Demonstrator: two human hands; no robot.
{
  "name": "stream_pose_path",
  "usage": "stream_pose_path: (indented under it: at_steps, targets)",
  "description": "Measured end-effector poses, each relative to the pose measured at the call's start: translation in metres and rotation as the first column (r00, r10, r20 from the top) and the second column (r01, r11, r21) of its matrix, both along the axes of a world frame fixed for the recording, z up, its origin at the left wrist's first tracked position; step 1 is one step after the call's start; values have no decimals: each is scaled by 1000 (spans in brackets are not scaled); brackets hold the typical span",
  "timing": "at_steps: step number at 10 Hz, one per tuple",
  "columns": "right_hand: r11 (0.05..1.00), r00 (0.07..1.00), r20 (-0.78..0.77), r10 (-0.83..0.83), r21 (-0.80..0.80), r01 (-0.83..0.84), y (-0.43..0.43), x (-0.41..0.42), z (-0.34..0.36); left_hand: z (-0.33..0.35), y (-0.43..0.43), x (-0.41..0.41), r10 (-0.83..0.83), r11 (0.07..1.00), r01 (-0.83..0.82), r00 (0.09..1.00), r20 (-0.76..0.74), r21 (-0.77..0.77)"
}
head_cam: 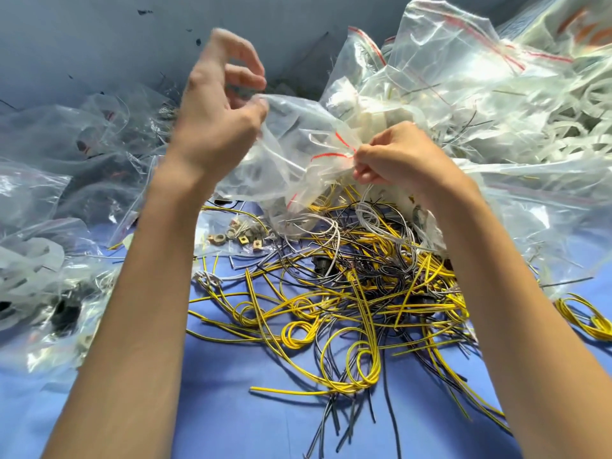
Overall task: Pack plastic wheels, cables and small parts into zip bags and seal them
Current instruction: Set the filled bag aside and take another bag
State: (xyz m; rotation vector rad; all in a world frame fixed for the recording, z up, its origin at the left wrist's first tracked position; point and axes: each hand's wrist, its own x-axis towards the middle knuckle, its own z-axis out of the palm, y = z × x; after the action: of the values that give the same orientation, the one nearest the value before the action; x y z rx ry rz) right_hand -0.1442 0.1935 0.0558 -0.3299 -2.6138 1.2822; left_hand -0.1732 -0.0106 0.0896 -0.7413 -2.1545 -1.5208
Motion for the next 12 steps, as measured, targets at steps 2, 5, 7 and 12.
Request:
stream_pose_path:
  at_steps: [2,5,7,12]
  targets:
    - [985,998,37,-56,167,49,3,3,1,-1,12,14,-234,916,228,972,22,-329]
    - [967,866,-470,172,246,-59,-59,27,38,-40,50,4,86,616,29,991,104,-787]
    - [515,721,126,682,616,-595,-177,20,26,-45,55,1,-88,557,147,989,118,-817]
    - [593,722,-212,658,736,-325,-211,15,-2,-59,40,-6,-171,636,223,974,147,-738]
